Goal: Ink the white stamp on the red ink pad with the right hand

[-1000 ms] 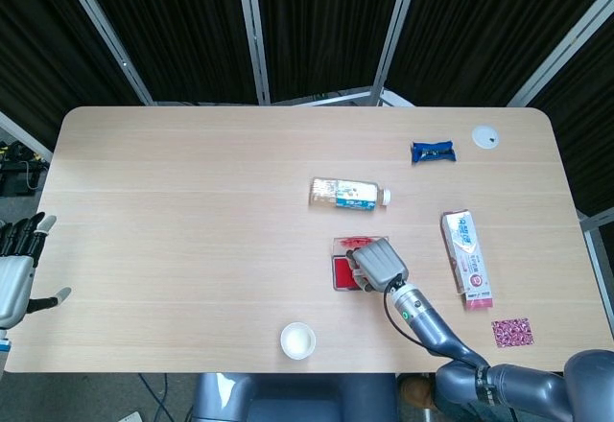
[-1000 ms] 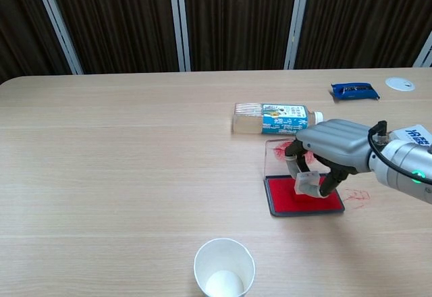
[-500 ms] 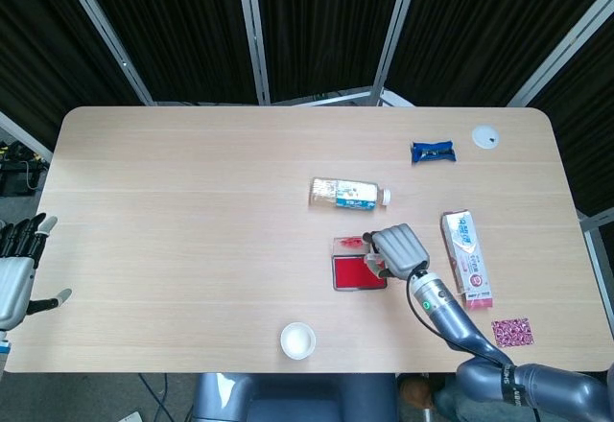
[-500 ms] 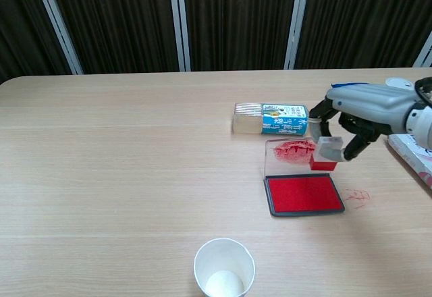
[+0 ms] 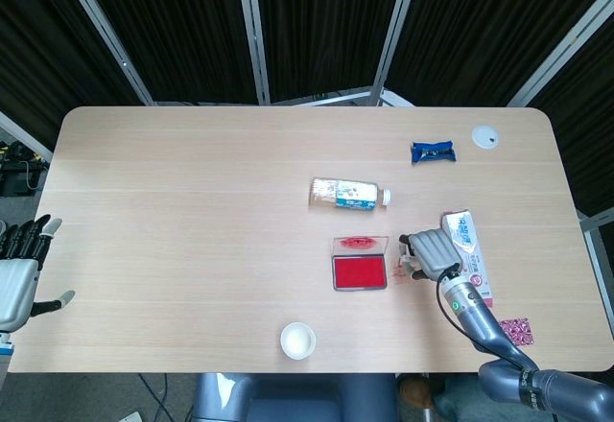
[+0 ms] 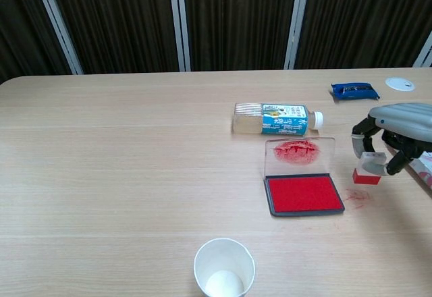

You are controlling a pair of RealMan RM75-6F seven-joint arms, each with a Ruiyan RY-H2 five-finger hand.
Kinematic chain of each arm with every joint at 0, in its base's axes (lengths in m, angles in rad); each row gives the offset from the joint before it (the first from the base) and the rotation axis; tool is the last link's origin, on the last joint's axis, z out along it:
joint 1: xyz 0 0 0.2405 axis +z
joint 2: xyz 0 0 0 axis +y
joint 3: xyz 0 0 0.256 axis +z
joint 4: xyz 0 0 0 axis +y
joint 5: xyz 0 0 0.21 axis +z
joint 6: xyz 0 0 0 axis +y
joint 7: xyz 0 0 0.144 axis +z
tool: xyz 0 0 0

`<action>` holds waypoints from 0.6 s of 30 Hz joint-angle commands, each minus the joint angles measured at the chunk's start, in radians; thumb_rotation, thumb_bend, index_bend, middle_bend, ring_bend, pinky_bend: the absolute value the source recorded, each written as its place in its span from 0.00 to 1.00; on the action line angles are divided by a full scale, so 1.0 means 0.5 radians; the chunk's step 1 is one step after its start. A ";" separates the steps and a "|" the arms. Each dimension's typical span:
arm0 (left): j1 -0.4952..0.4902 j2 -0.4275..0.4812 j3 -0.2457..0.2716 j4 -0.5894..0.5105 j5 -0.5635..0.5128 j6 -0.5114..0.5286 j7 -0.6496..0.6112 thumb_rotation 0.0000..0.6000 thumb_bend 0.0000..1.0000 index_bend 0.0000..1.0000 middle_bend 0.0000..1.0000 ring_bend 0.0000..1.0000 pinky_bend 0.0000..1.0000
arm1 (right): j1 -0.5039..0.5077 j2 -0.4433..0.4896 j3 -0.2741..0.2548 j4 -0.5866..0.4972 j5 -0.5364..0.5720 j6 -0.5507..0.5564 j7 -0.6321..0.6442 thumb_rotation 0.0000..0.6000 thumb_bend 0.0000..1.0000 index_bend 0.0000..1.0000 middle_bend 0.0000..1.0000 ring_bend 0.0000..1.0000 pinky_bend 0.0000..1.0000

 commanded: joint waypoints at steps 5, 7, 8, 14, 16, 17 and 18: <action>0.000 -0.002 -0.004 0.001 -0.009 0.001 -0.002 1.00 0.00 0.00 0.00 0.00 0.00 | -0.036 -0.044 -0.043 0.105 -0.065 -0.001 0.098 1.00 0.38 0.51 0.56 0.86 0.96; 0.002 0.001 -0.003 0.001 -0.005 0.005 -0.007 1.00 0.00 0.00 0.00 0.00 0.00 | -0.043 -0.055 -0.045 0.131 -0.080 0.001 0.127 1.00 0.37 0.51 0.56 0.86 0.96; 0.003 0.002 -0.002 0.000 -0.004 0.005 -0.008 1.00 0.00 0.00 0.00 0.00 0.00 | -0.044 -0.057 -0.045 0.136 -0.085 0.002 0.134 1.00 0.37 0.51 0.56 0.86 0.96; 0.004 0.004 0.000 -0.001 0.003 0.007 -0.012 1.00 0.00 0.00 0.00 0.00 0.00 | -0.055 -0.072 -0.052 0.170 -0.117 0.010 0.162 1.00 0.33 0.51 0.56 0.86 0.96; 0.004 0.005 0.000 -0.002 0.004 0.007 -0.011 1.00 0.00 0.00 0.00 0.00 0.00 | -0.059 -0.079 -0.053 0.181 -0.123 0.009 0.174 1.00 0.31 0.50 0.55 0.86 0.96; 0.004 0.004 0.001 -0.002 0.005 0.008 -0.011 1.00 0.00 0.00 0.00 0.00 0.00 | -0.062 -0.083 -0.055 0.188 -0.127 0.009 0.181 1.00 0.28 0.49 0.54 0.86 0.96; 0.004 0.004 0.001 -0.001 0.006 0.008 -0.010 1.00 0.00 0.00 0.00 0.00 0.00 | -0.064 -0.086 -0.056 0.191 -0.130 0.008 0.186 1.00 0.26 0.49 0.54 0.86 0.96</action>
